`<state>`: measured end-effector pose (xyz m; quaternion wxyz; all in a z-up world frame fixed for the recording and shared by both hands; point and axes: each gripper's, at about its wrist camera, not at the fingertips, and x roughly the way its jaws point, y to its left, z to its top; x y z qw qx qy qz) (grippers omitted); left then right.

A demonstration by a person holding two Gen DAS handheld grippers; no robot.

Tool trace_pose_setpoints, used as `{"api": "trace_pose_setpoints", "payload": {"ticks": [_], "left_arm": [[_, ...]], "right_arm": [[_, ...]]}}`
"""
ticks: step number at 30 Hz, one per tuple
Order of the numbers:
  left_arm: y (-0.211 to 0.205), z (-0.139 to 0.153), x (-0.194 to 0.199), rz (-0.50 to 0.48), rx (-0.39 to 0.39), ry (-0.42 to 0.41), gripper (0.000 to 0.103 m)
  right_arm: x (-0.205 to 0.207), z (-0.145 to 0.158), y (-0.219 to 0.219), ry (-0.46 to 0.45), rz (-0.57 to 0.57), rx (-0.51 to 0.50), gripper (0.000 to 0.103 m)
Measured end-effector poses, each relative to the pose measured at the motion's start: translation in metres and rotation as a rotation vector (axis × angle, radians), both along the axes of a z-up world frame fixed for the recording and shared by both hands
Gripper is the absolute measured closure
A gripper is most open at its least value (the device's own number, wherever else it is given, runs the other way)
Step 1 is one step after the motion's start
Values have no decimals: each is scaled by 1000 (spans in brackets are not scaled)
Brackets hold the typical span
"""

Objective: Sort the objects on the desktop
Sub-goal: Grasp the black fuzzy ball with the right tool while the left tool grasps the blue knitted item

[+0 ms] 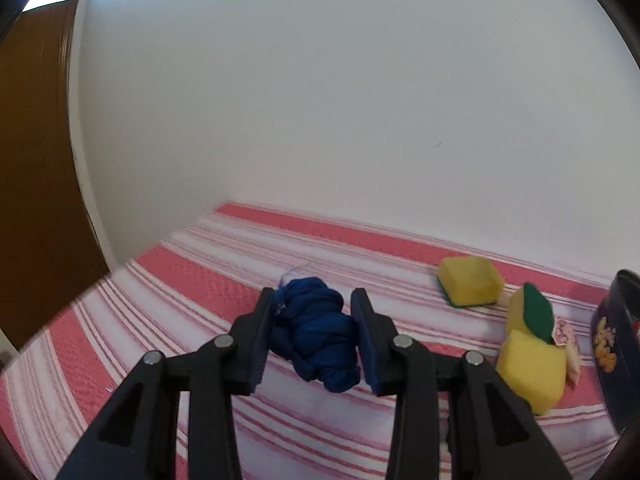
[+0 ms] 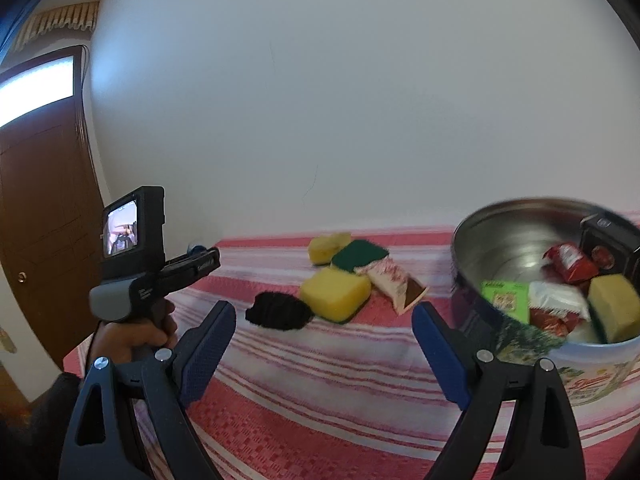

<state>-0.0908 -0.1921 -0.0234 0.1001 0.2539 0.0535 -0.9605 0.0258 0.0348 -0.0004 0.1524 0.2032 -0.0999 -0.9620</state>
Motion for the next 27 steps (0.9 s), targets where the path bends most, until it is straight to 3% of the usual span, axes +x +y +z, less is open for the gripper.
{"api": "trace_pose_setpoints", "payload": {"ticks": [2,6,8,10,12,16,20,24,27], "left_arm": [[-13,1,4,-31,74,25,66],[-18,-1,1,-74,119,24,66],[-20,2,3,-95,134,41,66],[-22,5,5,-95,122,60,66],[-24,5,5,-88,129,62,66],[-30,2,2,-78,165,50,66],[-33,1,0,-92,205,43,66],[-32,3,2,-95,218,48,66],[-34,0,0,-96,235,30,66]], "right_arm": [[-9,-3,-3,-35,38,-7,11],[-33,-2,-25,-73,123,47,14],[-43,-2,-38,-81,159,99,22],[-59,-5,-59,-104,197,184,38],[-74,-9,-75,-126,237,233,43],[-95,-18,-101,-134,283,318,43],[-118,-29,-118,-214,272,417,43],[-129,-31,-126,-222,286,455,43],[-127,-35,-136,-192,298,543,43]]}}
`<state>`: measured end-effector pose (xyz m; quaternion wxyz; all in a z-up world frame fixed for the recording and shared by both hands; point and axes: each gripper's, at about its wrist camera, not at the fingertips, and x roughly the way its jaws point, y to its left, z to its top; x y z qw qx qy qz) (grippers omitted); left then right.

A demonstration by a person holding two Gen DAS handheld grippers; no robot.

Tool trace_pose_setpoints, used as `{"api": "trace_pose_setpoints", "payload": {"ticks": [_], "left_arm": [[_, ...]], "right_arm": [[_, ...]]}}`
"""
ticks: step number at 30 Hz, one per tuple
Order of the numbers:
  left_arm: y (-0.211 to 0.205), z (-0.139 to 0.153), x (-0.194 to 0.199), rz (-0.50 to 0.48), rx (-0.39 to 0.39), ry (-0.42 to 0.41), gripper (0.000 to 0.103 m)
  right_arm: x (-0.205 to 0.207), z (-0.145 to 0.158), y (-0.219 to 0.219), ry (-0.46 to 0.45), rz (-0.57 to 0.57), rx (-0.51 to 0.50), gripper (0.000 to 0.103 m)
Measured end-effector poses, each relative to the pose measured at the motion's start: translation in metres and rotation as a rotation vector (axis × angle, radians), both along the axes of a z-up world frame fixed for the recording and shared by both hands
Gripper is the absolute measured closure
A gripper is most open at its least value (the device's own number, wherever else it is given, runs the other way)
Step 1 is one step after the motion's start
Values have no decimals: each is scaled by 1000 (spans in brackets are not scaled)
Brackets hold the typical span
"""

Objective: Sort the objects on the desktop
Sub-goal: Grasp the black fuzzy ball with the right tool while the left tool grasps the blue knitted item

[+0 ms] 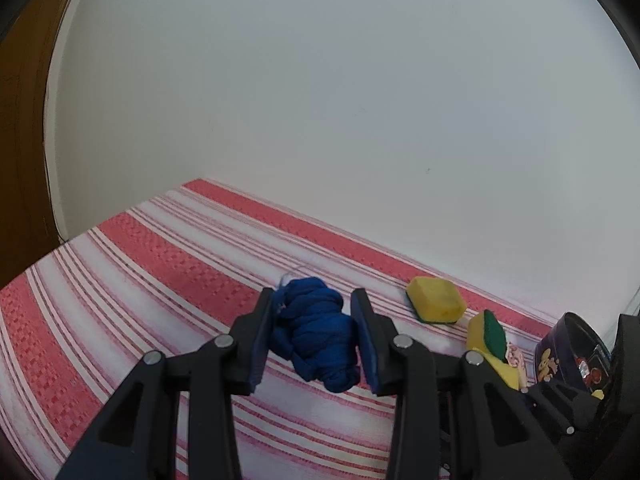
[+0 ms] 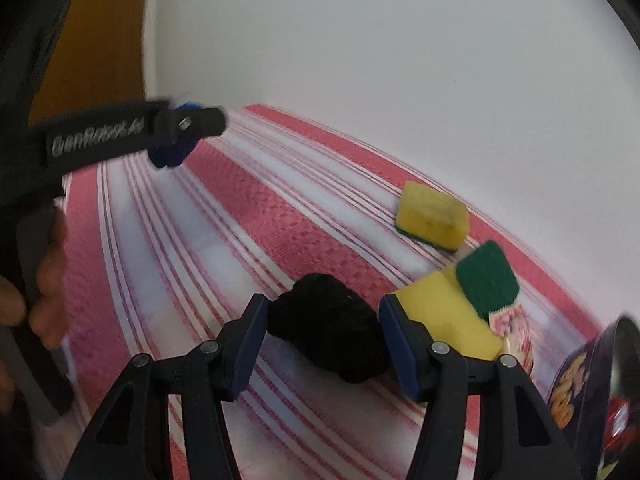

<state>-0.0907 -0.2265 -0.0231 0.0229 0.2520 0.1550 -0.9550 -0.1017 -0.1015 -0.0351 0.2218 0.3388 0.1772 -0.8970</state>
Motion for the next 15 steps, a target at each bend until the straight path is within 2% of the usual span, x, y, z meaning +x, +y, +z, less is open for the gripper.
{"api": "trace_pose_setpoints", "payload": {"ticks": [6,11,14,15], "left_arm": [[-6,-4,-1,6,45,-10,66],[-5,-6,-3,7,54,-26,66],[-7,-8,-4,7,61,-32,66],[-7,-8,-4,6,63,-33,66]], "right_arm": [[-8,-1,1,-33,-1,-15,43],[-17,-13,-10,-59,0,80,43],[-16,-13,-6,-89,-27,45,48],[-16,-13,-2,-107,-42,19,52]]}}
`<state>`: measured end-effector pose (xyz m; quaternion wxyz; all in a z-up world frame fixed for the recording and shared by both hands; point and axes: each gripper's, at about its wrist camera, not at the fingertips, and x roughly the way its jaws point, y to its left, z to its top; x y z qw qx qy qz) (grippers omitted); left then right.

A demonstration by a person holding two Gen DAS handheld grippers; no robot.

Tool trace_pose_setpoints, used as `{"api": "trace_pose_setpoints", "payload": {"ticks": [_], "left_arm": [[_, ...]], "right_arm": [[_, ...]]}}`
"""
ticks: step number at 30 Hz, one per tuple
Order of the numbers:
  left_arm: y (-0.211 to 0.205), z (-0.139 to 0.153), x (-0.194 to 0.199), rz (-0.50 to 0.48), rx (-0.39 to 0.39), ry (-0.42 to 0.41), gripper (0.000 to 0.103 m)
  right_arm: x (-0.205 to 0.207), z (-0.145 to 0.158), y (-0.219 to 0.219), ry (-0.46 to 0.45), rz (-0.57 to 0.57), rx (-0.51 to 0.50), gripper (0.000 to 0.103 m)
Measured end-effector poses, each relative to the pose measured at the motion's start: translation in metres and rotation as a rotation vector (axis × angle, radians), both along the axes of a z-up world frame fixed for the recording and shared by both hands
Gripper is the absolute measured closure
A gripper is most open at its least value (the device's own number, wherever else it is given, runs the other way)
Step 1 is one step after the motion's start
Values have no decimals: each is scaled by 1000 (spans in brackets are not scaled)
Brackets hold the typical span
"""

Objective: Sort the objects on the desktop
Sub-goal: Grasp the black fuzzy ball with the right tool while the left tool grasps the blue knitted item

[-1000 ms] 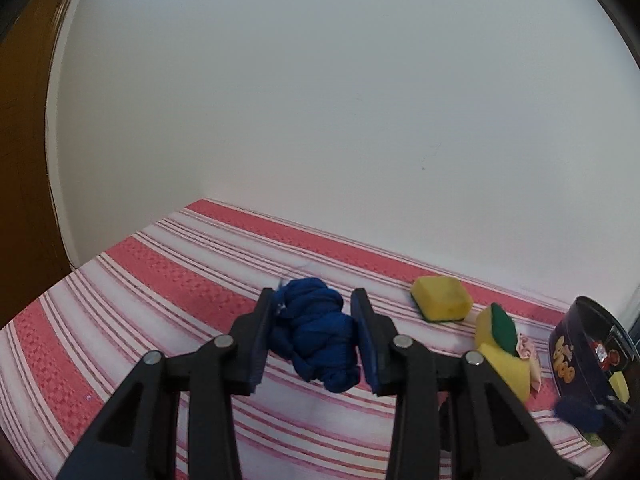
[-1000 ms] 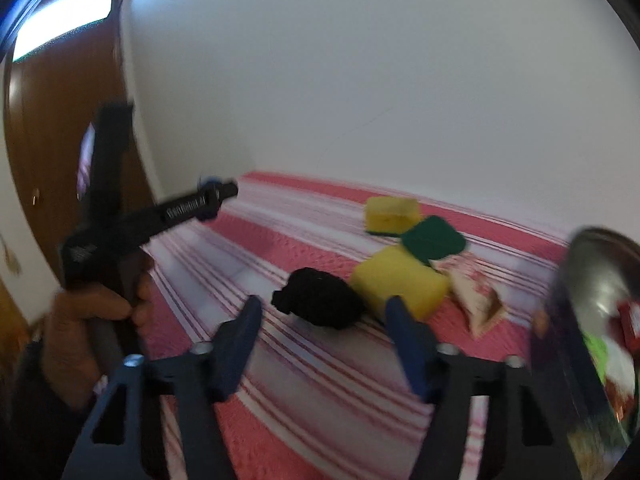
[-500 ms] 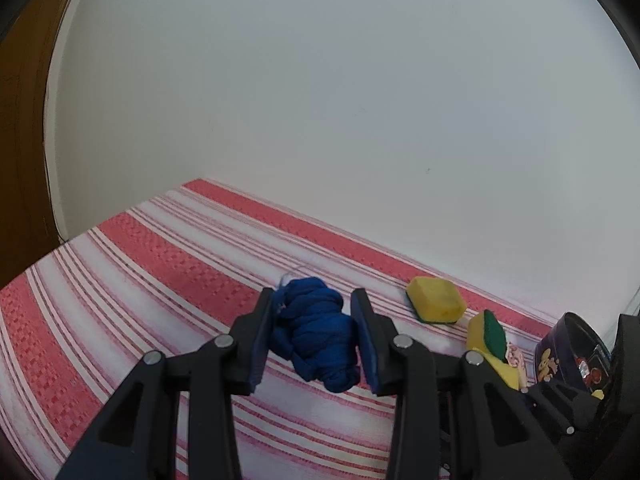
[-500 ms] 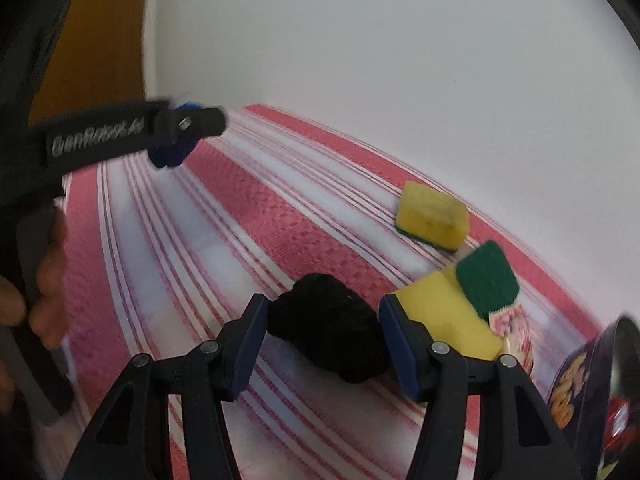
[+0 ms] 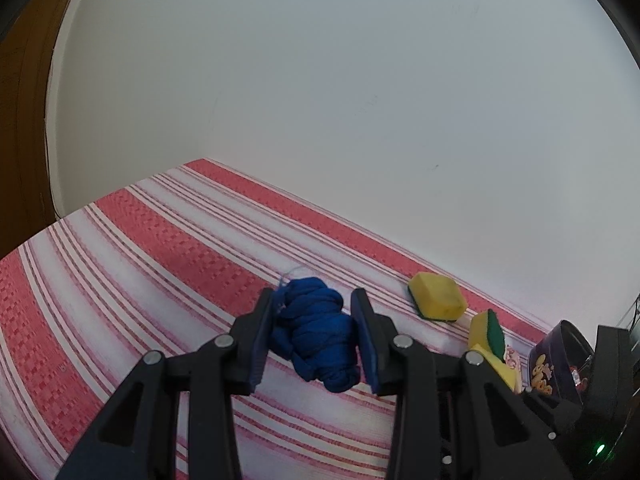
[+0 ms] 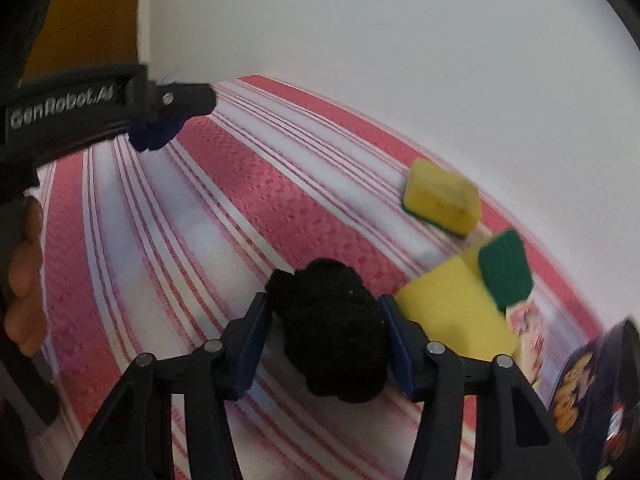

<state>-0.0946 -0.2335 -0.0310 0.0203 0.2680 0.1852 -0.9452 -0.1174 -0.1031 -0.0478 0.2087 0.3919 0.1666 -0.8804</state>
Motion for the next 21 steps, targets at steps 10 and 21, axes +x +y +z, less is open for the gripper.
{"api": "trace_pose_setpoints", "payload": {"ticks": [10,21], "left_arm": [[11,1,4,-16,-50,14,66],[41,8,14,-66,-179,69,66]], "right_arm": [[49,28,53,95,-54,-368,59],[104,47,106,332,-224,-410,58]]}}
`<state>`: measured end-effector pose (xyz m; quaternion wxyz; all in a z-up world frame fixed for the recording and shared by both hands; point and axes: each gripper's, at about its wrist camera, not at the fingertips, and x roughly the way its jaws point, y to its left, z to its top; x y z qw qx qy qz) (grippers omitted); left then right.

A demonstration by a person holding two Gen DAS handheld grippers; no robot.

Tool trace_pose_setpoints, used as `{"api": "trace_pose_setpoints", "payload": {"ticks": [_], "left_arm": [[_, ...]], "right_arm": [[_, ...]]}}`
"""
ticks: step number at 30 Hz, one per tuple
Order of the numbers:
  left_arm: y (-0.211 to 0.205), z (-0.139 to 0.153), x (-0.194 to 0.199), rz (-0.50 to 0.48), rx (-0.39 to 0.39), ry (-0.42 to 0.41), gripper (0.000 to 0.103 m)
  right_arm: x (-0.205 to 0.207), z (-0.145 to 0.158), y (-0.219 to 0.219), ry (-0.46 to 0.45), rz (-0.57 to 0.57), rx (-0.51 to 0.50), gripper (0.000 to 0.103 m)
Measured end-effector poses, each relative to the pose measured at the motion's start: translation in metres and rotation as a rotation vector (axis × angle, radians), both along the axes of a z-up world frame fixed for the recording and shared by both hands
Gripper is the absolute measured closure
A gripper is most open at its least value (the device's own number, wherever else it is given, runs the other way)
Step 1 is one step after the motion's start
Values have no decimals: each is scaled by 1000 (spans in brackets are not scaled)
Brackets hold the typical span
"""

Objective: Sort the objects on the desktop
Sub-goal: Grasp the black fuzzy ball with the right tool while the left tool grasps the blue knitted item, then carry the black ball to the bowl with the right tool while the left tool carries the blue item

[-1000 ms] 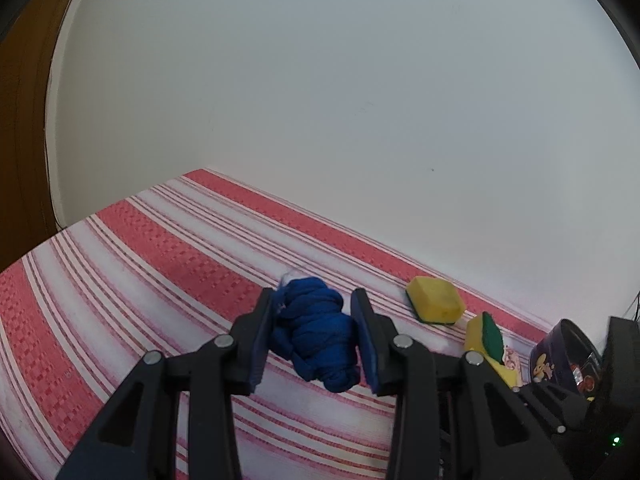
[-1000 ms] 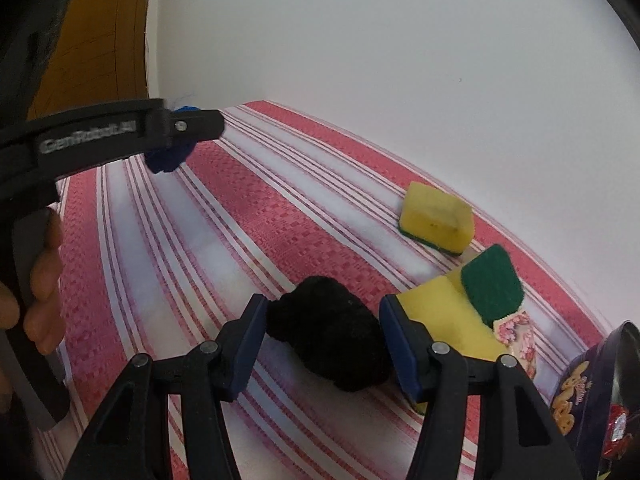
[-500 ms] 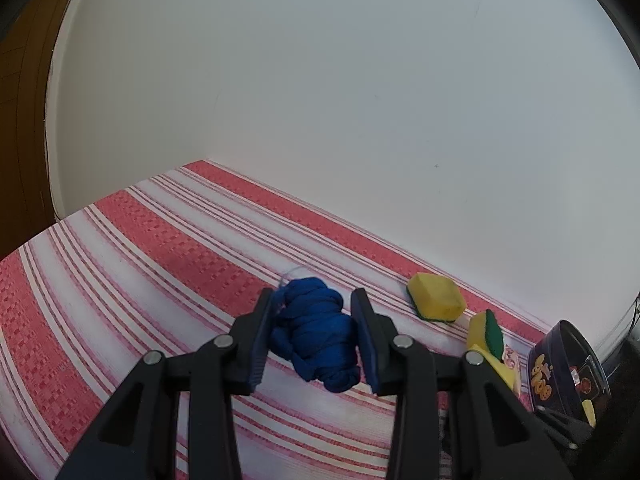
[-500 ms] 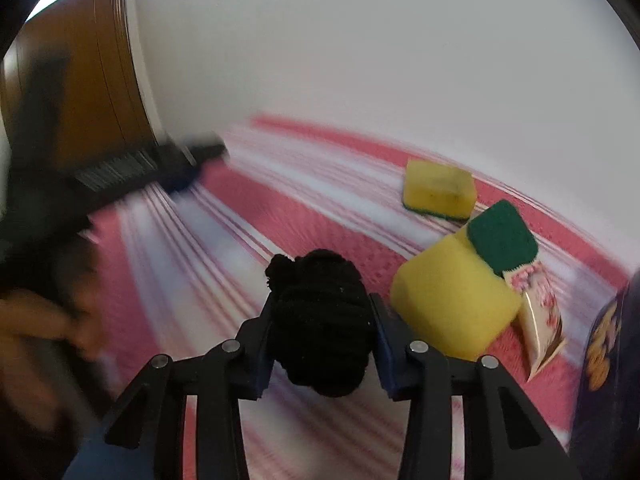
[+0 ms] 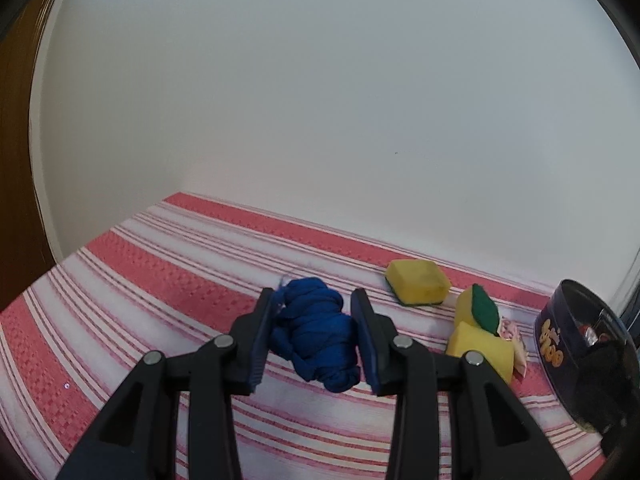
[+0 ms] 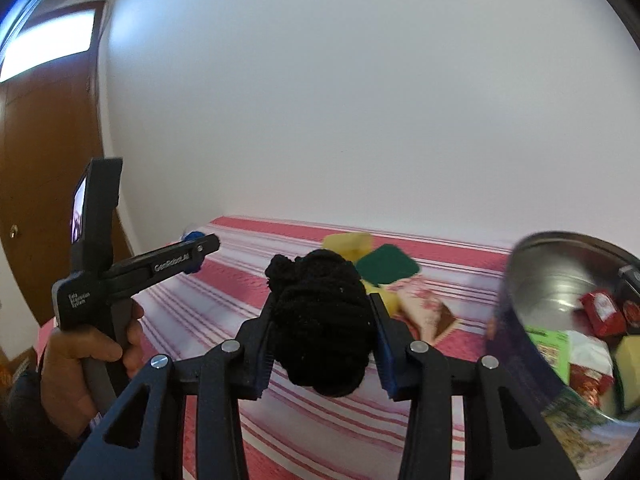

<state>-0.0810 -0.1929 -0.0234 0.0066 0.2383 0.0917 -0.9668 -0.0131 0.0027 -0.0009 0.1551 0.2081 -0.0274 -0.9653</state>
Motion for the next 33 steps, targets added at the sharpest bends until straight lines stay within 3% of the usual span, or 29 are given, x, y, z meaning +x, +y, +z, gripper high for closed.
{"api": "trace_pose_setpoints", "payload": {"ticks": [6,16,24,33], "left_arm": [[7,2,4,12,-47,27,66],[21,4,14,19,-48,31,66],[52,6,25,-33,-42,39,66],[98,11,37,-99,-59,63,66]], "right_arm": [[12,0,15,42,-57,-3,58],[33,4,27,129,-112,60,58],[51,13,37,218,-157,114,58],[61,17,73,245,-226,109,58]]}}
